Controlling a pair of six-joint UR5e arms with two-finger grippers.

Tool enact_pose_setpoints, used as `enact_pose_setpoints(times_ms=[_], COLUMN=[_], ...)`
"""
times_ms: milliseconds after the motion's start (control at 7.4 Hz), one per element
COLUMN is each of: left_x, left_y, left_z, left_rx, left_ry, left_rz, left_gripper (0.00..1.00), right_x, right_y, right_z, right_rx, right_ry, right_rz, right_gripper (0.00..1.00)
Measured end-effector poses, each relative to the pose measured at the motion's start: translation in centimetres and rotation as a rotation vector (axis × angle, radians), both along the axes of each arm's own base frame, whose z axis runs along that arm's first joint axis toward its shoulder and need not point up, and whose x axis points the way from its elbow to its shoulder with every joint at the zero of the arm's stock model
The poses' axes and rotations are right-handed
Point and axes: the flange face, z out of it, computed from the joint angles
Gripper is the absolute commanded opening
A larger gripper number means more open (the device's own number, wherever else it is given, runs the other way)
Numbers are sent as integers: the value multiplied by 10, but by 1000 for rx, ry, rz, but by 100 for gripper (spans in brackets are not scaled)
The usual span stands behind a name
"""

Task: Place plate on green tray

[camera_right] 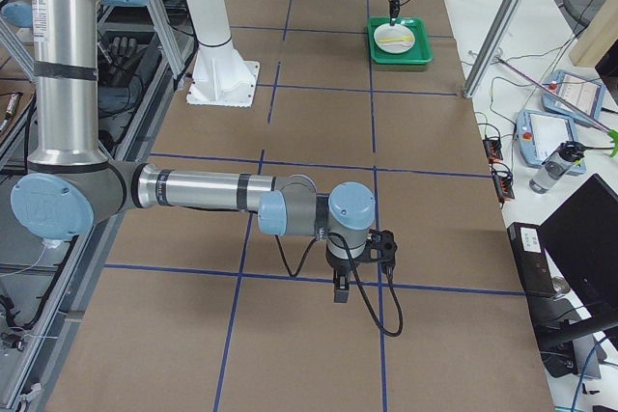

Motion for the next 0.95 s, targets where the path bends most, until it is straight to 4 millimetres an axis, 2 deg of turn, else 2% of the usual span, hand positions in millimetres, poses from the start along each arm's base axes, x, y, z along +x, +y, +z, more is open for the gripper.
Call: enact_pose_setpoints(times_ms=[135, 405, 541, 676, 946], left_x=[2, 2, -7, -27, -87], left_y=[-3, -5, -3, 6, 39], left_z=[4, 6, 3, 2, -6], left_rx=[-14, -25, -18, -8, 8], left_ry=[-9, -17, -13, -8, -47], left_rz=[-19, -42, -55, -73, -80], left_gripper=[99, 100, 100, 100, 100], right_x=[0, 0, 0, 0, 0], right_y=[0, 0, 0, 0, 0], right_z=[0, 0, 0, 0, 0], right_rx=[0, 1, 1, 1, 1], right_ry=[0, 0, 0, 0, 1], right_rz=[0, 0, 0, 0, 0], right_gripper=[100, 100, 100, 100, 100])
